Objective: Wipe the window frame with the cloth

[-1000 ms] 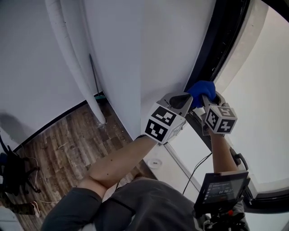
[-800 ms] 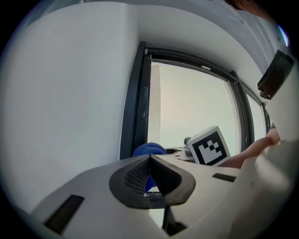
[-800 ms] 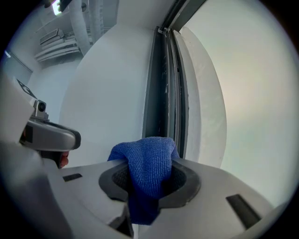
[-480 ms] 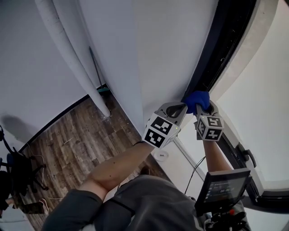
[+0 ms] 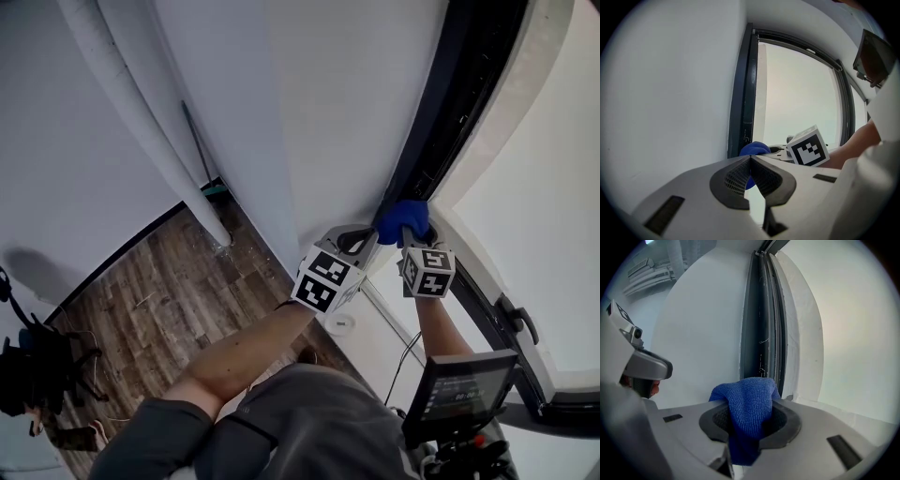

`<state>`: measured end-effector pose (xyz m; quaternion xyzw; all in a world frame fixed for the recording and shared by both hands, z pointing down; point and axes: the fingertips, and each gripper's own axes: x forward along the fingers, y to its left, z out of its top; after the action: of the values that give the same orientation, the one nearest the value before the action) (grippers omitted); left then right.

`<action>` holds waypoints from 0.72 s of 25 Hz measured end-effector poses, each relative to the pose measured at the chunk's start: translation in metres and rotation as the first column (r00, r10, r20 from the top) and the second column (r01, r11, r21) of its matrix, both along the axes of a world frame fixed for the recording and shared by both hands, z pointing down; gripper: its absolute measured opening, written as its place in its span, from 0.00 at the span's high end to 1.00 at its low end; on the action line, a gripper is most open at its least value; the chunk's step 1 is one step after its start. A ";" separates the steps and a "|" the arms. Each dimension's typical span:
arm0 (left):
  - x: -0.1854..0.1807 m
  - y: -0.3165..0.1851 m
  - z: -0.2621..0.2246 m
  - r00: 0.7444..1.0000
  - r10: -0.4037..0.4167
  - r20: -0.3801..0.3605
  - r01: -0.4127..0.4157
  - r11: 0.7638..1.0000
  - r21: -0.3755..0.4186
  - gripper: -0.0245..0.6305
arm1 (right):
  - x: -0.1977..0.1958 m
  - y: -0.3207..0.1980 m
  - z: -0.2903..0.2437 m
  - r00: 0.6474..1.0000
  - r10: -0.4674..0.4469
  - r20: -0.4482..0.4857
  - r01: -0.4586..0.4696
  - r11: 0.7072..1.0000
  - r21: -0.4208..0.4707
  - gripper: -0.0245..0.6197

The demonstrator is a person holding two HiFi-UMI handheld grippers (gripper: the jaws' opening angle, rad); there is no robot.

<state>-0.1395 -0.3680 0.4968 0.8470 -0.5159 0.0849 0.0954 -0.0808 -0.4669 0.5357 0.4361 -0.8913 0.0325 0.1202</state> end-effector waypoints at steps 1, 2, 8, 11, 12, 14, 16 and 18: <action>0.000 0.000 0.000 1.000 0.004 -0.002 -0.004 1.000 -0.002 0.95 | 0.000 0.001 -0.002 1.000 0.003 0.005 -0.003 1.000 0.002 0.78; 0.001 0.000 -0.001 1.000 0.007 -0.008 -0.007 1.000 -0.001 0.95 | 0.001 0.002 -0.005 1.000 0.006 0.012 -0.006 1.000 0.004 0.78; 0.003 0.001 -0.028 0.999 0.011 -0.044 -0.009 0.999 0.041 0.95 | 0.014 0.027 -0.059 0.995 0.005 0.098 -0.011 0.998 0.059 0.78; 0.006 0.008 -0.037 1.000 -0.001 -0.027 0.001 1.000 0.012 0.95 | 0.027 0.046 -0.091 0.992 0.003 0.125 -0.013 0.996 0.083 0.78; 0.010 0.011 -0.041 1.000 0.004 -0.015 -0.003 1.000 0.009 0.95 | 0.033 0.053 -0.099 0.992 0.003 0.126 -0.014 0.996 0.085 0.78; 0.024 0.018 -0.052 0.999 0.038 -0.007 -0.038 0.999 0.026 0.95 | 0.049 0.067 -0.115 0.993 0.017 0.119 -0.027 0.996 0.083 0.78; 0.044 0.023 -0.066 0.995 0.094 -0.021 -0.092 0.994 0.051 0.95 | 0.073 0.081 -0.130 0.990 0.053 0.130 -0.064 0.995 0.079 0.78; 0.065 0.028 -0.079 0.989 0.144 -0.044 -0.140 0.987 0.073 0.95 | 0.098 0.096 -0.143 0.984 0.090 0.152 -0.103 0.992 0.077 0.78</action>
<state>-0.0741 -0.3397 0.4182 0.8863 -0.4545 0.0526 0.0722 0.0171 -0.3709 0.3927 0.4797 -0.8762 0.0328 0.0334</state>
